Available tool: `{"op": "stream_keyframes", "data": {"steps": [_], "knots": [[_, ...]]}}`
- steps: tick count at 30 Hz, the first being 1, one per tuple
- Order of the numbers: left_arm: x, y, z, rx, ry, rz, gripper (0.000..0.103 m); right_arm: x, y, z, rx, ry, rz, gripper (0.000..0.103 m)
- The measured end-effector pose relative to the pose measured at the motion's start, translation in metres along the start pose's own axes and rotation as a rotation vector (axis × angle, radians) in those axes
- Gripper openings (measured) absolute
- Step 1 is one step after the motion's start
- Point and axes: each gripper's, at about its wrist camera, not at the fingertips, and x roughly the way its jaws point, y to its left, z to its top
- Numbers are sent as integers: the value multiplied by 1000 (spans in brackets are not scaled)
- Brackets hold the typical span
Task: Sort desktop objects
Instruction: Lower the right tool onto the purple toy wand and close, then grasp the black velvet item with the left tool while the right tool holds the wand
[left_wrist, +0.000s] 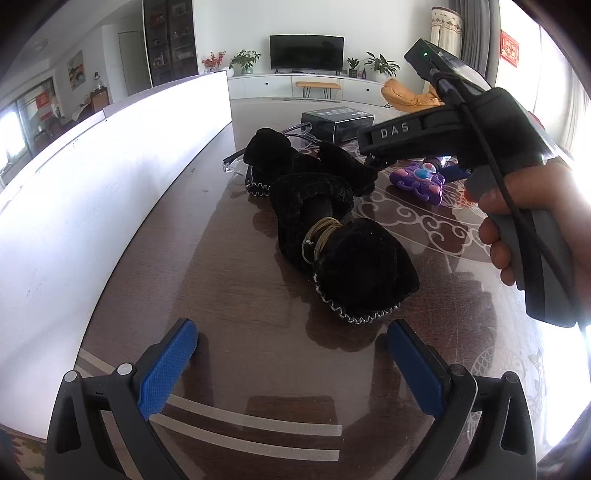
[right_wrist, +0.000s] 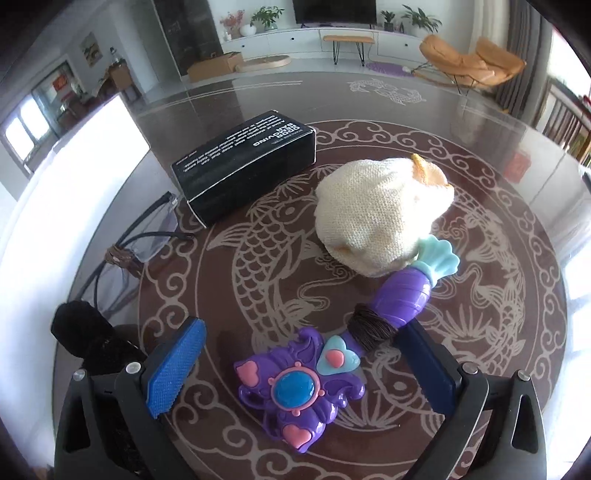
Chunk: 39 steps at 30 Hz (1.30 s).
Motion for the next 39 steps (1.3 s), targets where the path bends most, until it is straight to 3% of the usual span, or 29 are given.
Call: {"op": "stream_keyframes", "data": {"steps": [3,16,19,21,22,30,39], "knots": [[0,0,0,-1,-1,0,103,1,6,-8,-91,-22,-48,103],[-1,0,1,-1,-4,1,103,8,0,-16,-142,-91,-6,101],[-1,0,1,-2,-4,1,103,2,-6,-22,-138,-130,-10,87],[-1,0,1,-2,-4,2,103,-4,-10,-25,-151,-152,-4,67],[-1,-1,1,-1,-4,2,103,-6,-11,-26,-162,-161,0,64],[-1,-1,1,-2,-4,2,103,-20,-35,-50,-165,-163,4,64],[-1,-1,1,-2,-4,2,103,-62,-76,-119,-154,-166,-5,65]]}}
